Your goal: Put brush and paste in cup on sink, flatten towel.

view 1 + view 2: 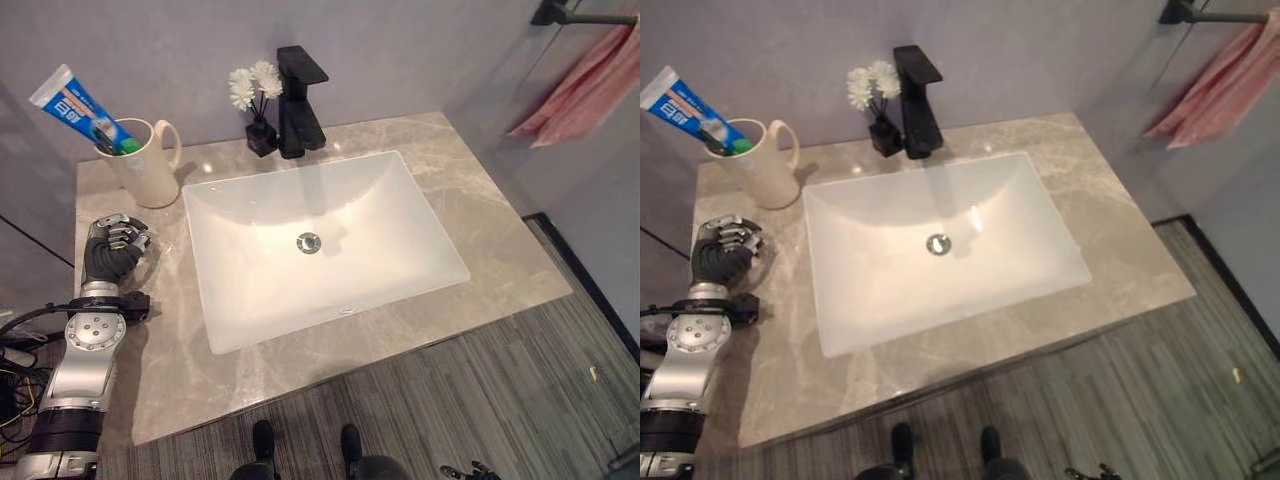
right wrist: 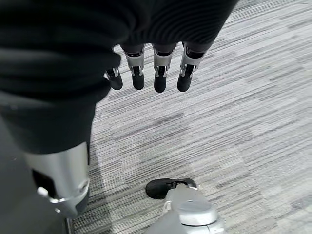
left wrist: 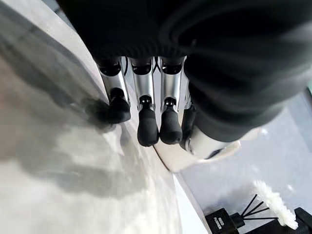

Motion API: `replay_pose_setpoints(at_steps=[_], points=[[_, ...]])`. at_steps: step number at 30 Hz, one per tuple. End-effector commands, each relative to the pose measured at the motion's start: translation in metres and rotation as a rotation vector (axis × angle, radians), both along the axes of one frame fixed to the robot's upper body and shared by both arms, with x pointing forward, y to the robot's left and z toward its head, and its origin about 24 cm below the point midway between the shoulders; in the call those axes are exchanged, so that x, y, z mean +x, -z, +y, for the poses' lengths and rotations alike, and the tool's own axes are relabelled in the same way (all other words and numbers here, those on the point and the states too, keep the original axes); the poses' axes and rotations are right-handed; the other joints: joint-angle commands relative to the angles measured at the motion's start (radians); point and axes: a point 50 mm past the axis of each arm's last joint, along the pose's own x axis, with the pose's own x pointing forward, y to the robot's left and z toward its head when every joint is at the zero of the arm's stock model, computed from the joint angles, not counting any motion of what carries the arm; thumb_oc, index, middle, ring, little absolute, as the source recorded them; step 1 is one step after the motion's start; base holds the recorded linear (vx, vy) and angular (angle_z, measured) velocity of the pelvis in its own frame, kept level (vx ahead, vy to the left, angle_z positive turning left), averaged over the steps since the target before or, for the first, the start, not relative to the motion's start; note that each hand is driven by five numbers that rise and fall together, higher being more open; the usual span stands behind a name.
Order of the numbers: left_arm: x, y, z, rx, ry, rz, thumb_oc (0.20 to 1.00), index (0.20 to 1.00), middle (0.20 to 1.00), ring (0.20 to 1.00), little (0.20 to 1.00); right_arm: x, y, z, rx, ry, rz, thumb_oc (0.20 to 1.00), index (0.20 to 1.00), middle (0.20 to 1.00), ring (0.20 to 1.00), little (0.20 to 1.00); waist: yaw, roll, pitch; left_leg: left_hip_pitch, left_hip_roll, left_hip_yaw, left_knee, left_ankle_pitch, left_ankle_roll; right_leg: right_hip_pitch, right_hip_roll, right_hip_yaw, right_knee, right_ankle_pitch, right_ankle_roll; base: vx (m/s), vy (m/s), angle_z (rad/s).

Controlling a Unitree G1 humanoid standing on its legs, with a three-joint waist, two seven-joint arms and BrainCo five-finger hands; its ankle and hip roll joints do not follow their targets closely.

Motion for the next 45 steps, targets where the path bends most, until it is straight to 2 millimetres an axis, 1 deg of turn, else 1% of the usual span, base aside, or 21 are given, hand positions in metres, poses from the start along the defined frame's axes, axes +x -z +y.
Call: replay_pose_setpoints(at_steps=[1,8,12,16,20,24,25,27,28,30,31,33,34,35,36,39,40,43,44,45], points=[[-0.002,0.011,0.009,0.034,-0.043,0.056,0.200,0.200,0.200,0.200,0.200,0.000,-0.003,-0.009,-0.037,-0.038,0.013,1.000,1.000,1.000,1.000,1.000,-0.001,0.012,-0.021,-0.026,0.026,-0.008,0.001,-0.001,0.013,0.007,-0.055,0.008,0.073,0.130,0.063,0.02,-0.001,-0.07],[0.002,0.003,0.016,0.045,-0.081,0.034,0.200,0.200,0.200,0.200,0.200,-0.002,-0.003,-0.009,-0.036,-0.046,0.014,1.000,1.000,1.000,1.000,1.000,-0.009,0.009,-0.017,-0.033,0.027,0.001,0.001,-0.003,0.011,0.007,-0.060,0.008,0.049,0.141,0.066,0.01,-0.002,-0.08],[0.003,-0.007,0.021,0.055,-0.109,-0.002,0.200,0.200,0.200,0.200,0.200,0.004,-0.003,-0.005,-0.024,-0.047,-0.007,1.000,1.000,1.000,1.000,1.000,-0.011,0.005,-0.009,-0.051,0.029,0.010,0.001,0.000,0.010,-0.011,-0.061,0.017,0.035,0.156,0.069,-0.02,-0.002,-0.06],[0.004,-0.012,0.024,0.072,-0.124,-0.009,0.200,0.200,0.200,0.200,0.200,0.005,-0.002,-0.002,-0.014,-0.061,-0.010,1.000,1.000,1.000,1.000,1.000,-0.010,-0.003,-0.010,-0.058,0.029,0.014,0.001,-0.001,0.010,-0.014,-0.061,0.020,0.023,0.167,0.071,0.01,-0.004,-0.12],[0.009,-0.021,0.027,0.077,-0.140,-0.035,0.200,0.200,0.200,0.200,0.200,0.007,-0.003,-0.001,-0.010,-0.061,-0.023,1.000,1.000,1.000,1.000,1.000,-0.014,-0.010,-0.004,-0.068,0.030,0.015,0.001,0.001,0.008,-0.018,-0.060,0.017,0.020,0.172,0.073,0.00,-0.006,-0.06],[0.016,-0.030,0.028,0.077,-0.150,-0.056,0.200,0.200,0.200,0.200,0.200,0.007,-0.001,0.003,0.001,-0.069,-0.017,1.000,1.000,1.000,1.000,1.000,-0.016,-0.022,0.000,-0.075,0.032,0.012,0.001,0.003,0.008,-0.022,-0.058,0.014,0.019,0.182,0.074,0.00,0.000,0.00],[0.018,-0.035,0.029,0.088,-0.159,-0.065,0.200,0.200,0.200,0.200,0.200,0.008,-0.001,0.005,0.005,-0.077,-0.019,1.000,1.000,1.000,1.000,1.000,-0.016,-0.030,0.001,-0.077,0.034,0.014,0.001,0.003,0.007,-0.023,-0.056,0.013,0.015,0.190,0.077,0.00,0.000,0.00],[0.019,-0.036,0.030,0.089,-0.163,-0.066,0.200,0.200,0.200,0.200,0.200,0.009,-0.001,0.007,0.009,-0.081,-0.023,1.000,1.000,1.000,1.000,1.000,-0.017,-0.033,0.000,-0.076,0.036,0.015,0.001,0.003,0.006,-0.023,-0.055,0.015,0.014,0.193,0.078,0.00,0.000,0.00],[0.021,-0.042,0.032,0.102,-0.177,-0.075,0.200,0.200,0.200,0.200,0.200,0.010,-0.001,0.008,0.015,-0.085,-0.028,1.000,1.000,1.000,1.000,1.000,-0.020,-0.041,-0.001,-0.076,0.040,0.017,0.001,0.002,0.006,-0.025,-0.052,0.015,0.015,0.196,0.079,0.00,0.000,0.00],[0.024,-0.048,0.035,0.111,-0.194,-0.085,0.200,0.200,0.200,0.200,0.200,0.011,-0.001,0.010,0.021,-0.089,-0.031,1.000,1.000,1.000,1.000,1.000,-0.023,-0.050,-0.002,-0.077,0.045,0.018,0.001,0.002,0.005,-0.028,-0.049,0.015,0.018,0.199,0.079,0.00,0.000,0.00],[0.024,-0.048,0.035,0.111,-0.194,-0.085,0.200,0.200,0.200,0.200,0.200,0.011,-0.001,0.010,0.021,-0.089,-0.032,1.000,1.000,1.000,1.000,1.000,-0.023,-0.050,-0.002,-0.077,0.045,0.018,0.001,0.002,0.005,-0.028,-0.049,0.015,0.018,0.199,0.079,0.00,0.000,0.00],[0.027,-0.056,0.037,0.123,-0.211,-0.099,0.200,0.200,0.200,0.200,0.200,0.011,0.000,0.012,0.025,-0.091,-0.032,1.000,1.000,1.000,1.000,1.000,-0.027,-0.060,-0.002,-0.078,0.047,0.020,0.001,0.002,0.004,-0.029,-0.045,0.012,0.020,0.201,0.080,0.01,-0.017,-0.01],[0.028,-0.058,0.042,0.127,-0.232,-0.096,0.200,0.200,0.200,0.200,0.200,0.010,0.000,0.013,0.029,-0.097,-0.032,1.000,1.000,1.000,1.000,1.000,-0.031,-0.069,-0.002,-0.078,0.052,0.021,0.001,0.002,0.002,-0.029,-0.043,0.013,0.022,0.207,0.082,0.01,-0.025,-0.03],[0.028,-0.058,0.042,0.128,-0.232,-0.096,0.200,0.200,0.200,0.200,0.200,0.010,0.000,0.013,0.030,-0.096,-0.032,1.000,1.000,1.000,1.000,1.000,-0.030,-0.070,-0.002,-0.078,0.052,0.021,0.001,0.002,0.002,-0.029,-0.043,0.013,0.022,0.207,0.082,0.01,-0.028,-0.03],[0.031,-0.065,0.043,0.146,-0.239,-0.103,0.200,0.200,0.200,0.200,0.200,0.012,0.000,0.014,0.032,-0.104,-0.037,1.000,1.000,1.000,1.000,1.000,-0.034,-0.077,-0.002,-0.079,0.054,0.022,0.001,0.002,0.001,-0.031,-0.041,0.012,0.023,0.212,0.083,0.00,0.000,0.00],[0.034,-0.071,0.044,0.155,-0.248,-0.110,0.200,0.200,0.200,0.200,0.200,0.012,0.000,0.016,0.033,-0.111,-0.039,1.000,1.000,1.000,1.000,1.000,-0.036,-0.086,-0.002,-0.082,0.058,0.024,0.001,0.003,0.000,-0.034,-0.038,0.010,0.023,0.216,0.084,0.00,0.000,0.00],[0.038,-0.076,0.043,0.165,-0.252,-0.116,0.200,0.200,0.200,0.200,0.200,0.013,0.000,0.017,0.035,-0.119,-0.041,1.000,1.000,1.000,1.000,1.000,-0.040,-0.093,-0.001,-0.083,0.061,0.024,0.001,0.004,-0.001,-0.035,-0.036,0.008,0.024,0.218,0.085,0.00,0.000,0.00],[0.040,-0.078,0.042,0.170,-0.249,-0.116,0.200,0.200,0.200,0.200,0.200,0.014,0.000,0.018,0.038,-0.118,-0.042,1.000,1.000,1.000,1.000,1.000,-0.040,-0.095,0.000,-0.084,0.062,0.024,0.001,0.004,-0.002,-0.037,-0.035,0.007,0.024,0.219,0.085,0.01,-0.009,0.04],[0.043,-0.085,0.042,0.180,-0.258,-0.123,0.200,0.200,0.200,0.200,0.200,0.014,0.000,0.020,0.046,-0.125,-0.046,1.000,1.000,1.000,1.000,1.000,-0.044,-0.099,0.001,-0.087,0.065,0.024,0.001,0.006,-0.003,-0.038,-0.035,0.004,0.026,0.224,0.086,0.00,0.000,0.00],[0.043,-0.085,0.042,0.180,-0.257,-0.123,0.200,0.200,0.200,0.200,0.200,0.014,0.000,0.021,0.046,-0.125,-0.046,1.000,1.000,1.000,1.000,1.000,-0.044,-0.099,0.001,-0.087,0.065,0.024,0.001,0.006,-0.003,-0.038,-0.035,0.004,0.026,0.224,0.086,0.00,0.000,0.00]])
